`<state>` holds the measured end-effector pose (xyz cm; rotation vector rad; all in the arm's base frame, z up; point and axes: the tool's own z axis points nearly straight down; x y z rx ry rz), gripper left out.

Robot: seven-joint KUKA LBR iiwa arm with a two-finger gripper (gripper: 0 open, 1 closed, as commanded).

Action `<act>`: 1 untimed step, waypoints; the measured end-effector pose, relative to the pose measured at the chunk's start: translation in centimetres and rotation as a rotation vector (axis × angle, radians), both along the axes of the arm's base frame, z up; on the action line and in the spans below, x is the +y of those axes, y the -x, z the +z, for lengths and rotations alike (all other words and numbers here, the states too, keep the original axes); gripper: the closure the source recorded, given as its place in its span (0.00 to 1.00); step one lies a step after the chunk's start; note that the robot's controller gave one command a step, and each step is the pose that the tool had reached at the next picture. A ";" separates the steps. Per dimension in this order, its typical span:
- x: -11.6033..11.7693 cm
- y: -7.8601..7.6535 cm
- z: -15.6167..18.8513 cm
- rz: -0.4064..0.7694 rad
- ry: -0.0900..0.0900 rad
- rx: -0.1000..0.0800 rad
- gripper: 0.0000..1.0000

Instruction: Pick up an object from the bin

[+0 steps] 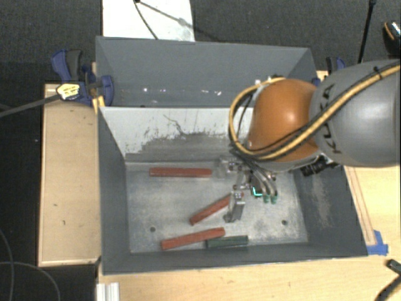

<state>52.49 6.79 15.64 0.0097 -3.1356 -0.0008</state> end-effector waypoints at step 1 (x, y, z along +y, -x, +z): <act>1.8 -0.9 -8.7 0.438 -0.002 -0.006 0.00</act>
Offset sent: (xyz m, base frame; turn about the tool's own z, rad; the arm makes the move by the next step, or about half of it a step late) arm 0.0089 0.0174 -0.0864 -0.4377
